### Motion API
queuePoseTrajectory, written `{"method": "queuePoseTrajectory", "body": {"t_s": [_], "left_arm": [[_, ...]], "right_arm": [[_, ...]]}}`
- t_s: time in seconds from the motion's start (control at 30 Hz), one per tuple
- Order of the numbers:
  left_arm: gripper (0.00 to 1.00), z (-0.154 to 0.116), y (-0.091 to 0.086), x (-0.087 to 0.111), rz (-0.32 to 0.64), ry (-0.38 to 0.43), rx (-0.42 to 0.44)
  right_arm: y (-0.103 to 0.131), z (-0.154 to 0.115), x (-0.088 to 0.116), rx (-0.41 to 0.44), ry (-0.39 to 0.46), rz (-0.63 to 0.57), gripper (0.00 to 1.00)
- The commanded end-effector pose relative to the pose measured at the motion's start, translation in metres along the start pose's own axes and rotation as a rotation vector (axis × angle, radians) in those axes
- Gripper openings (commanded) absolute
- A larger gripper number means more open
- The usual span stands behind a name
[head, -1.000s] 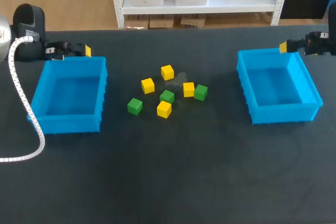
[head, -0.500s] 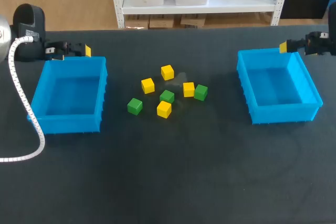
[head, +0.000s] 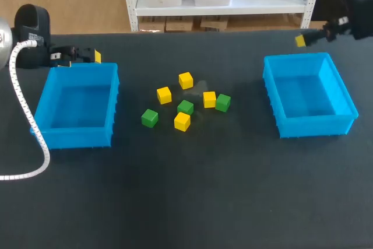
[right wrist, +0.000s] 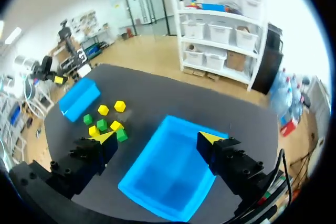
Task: Put the green cubes in the right bin and the yellow cubes in the left bin.
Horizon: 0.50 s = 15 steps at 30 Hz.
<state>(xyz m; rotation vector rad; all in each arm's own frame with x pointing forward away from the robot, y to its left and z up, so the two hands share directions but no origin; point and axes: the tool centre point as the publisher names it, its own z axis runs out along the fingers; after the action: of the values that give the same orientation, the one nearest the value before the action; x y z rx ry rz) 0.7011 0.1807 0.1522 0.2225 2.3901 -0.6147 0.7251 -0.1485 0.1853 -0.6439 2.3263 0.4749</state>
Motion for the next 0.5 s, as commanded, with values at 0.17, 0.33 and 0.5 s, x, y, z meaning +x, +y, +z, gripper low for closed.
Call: {"method": "queuePoseTrajectory", "body": {"t_s": [0.17,0.33,0.5], "left_arm": [[1.00,0.000,0.002,0.001,0.002,-0.005,0.010],[1.00,0.000,0.002,0.001,0.002,-0.005,0.010],[1.00,0.000,0.002,0.001,0.002,-0.005,0.010]], "right_arm": [[0.011,0.030,-0.036,-0.044,0.134,-0.223,1.00],[0.029,0.049,-0.055,-0.055,0.200,-0.383,1.00],[0.053,0.064,-0.070,-0.066,0.271,-0.512,1.00]]}}
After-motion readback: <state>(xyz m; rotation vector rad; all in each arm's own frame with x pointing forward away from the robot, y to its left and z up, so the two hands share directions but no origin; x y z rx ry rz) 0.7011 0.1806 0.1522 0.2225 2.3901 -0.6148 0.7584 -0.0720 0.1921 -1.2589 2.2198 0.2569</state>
